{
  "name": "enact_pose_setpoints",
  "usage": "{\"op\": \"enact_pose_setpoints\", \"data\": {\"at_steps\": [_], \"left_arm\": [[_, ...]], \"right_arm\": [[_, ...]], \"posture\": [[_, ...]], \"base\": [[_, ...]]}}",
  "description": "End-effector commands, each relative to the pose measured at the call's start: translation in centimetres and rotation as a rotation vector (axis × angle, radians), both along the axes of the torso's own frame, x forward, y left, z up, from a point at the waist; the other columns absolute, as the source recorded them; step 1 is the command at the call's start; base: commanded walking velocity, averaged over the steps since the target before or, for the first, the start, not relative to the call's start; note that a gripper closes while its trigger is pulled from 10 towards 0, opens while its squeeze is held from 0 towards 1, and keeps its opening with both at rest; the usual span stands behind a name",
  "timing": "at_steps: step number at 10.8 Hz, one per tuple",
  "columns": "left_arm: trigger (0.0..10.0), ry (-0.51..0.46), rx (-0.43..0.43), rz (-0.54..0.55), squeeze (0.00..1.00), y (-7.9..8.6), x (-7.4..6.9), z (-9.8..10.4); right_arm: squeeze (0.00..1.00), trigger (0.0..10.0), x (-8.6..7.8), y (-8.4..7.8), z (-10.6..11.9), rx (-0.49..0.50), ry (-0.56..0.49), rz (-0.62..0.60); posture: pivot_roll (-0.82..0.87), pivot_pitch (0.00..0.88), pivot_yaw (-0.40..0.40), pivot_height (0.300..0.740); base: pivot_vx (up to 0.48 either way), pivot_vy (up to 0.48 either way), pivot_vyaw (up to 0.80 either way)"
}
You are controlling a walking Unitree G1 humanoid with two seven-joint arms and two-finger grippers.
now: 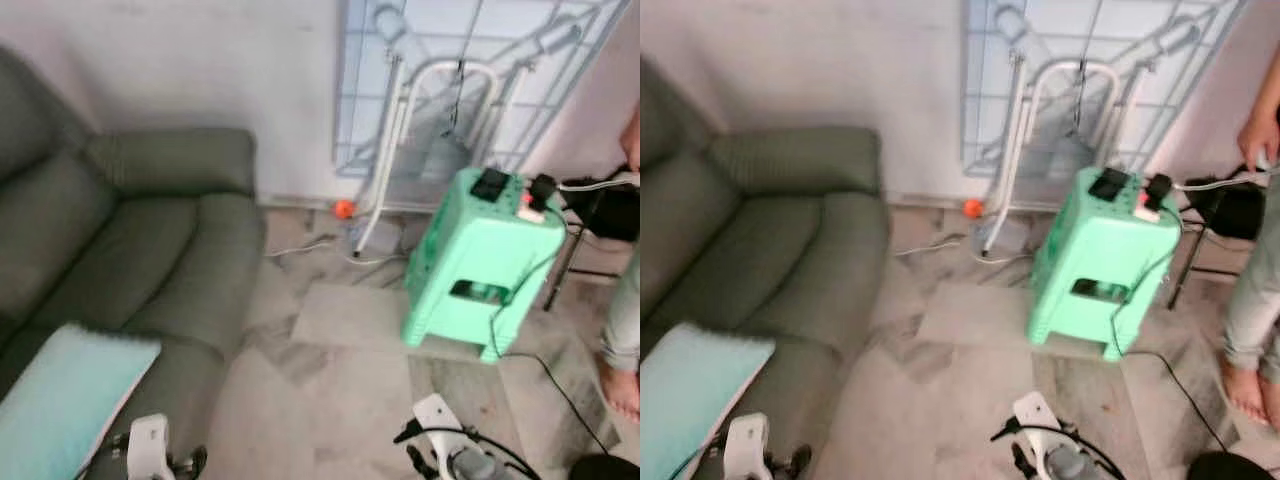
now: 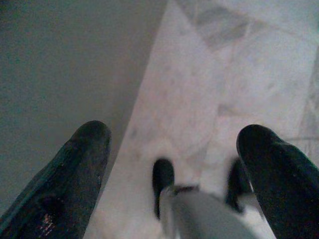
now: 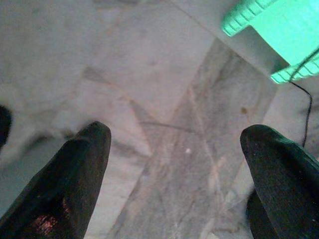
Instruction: Move the pillow to the sofa
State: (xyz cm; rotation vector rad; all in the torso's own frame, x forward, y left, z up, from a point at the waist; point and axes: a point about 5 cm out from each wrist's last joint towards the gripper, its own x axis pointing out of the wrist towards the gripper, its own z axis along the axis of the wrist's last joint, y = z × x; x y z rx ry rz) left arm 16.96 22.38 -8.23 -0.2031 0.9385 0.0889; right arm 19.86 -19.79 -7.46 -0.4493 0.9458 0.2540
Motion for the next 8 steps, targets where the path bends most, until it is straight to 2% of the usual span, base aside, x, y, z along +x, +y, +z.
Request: {"op": "enact_pose_setpoints", "data": {"at_steps": [1, 2, 3, 6, 8], "left_arm": [[10.0, 0.012, 0.006, 0.002, 0.0, -0.1, -0.5, -0.3], [10.0, 0.016, 0.003, 0.009, 0.0, 0.0, -0.6, -0.3], [10.0, 0.036, 0.026, 0.024, 0.0, 0.5, -0.9, -0.3], [10.0, 0.052, 0.044, 0.053, 0.0, 0.8, -1.2, -0.4], [10.0, 0.056, 0.047, 0.054, 0.0, 0.7, -1.3, -0.5]], "right_arm": [[0.0, 10.0, 0.0, -0.8, 0.1, -0.016, 0.011, 0.0], [0.0, 10.0, -0.3, -1.2, 0.1, -0.021, 0.017, -0.001], [0.0, 10.0, -1.4, -2.9, -0.1, -0.041, 0.038, -0.009], [0.0, 10.0, -2.9, -5.7, 0.0, -0.07, 0.066, -0.026], [0.0, 10.0, -3.1, -5.3, -0.2, -0.065, 0.069, -0.022]], "posture": [[-0.17, 0.032, -0.029, 0.74], [-0.17, 0.032, -0.029, 0.74], [-0.17, 0.034, -0.031, 0.74], [-0.17, 0.037, -0.032, 0.74], [-0.17, 0.04, -0.032, 0.74]], "base": [[0.0, 0.0, 0.0], [0.0, 0.0, 0.0], [0.0, 0.0, 0.0], [0.0, 0.0, 0.0], [0.0, 0.0, 0.0]]}}
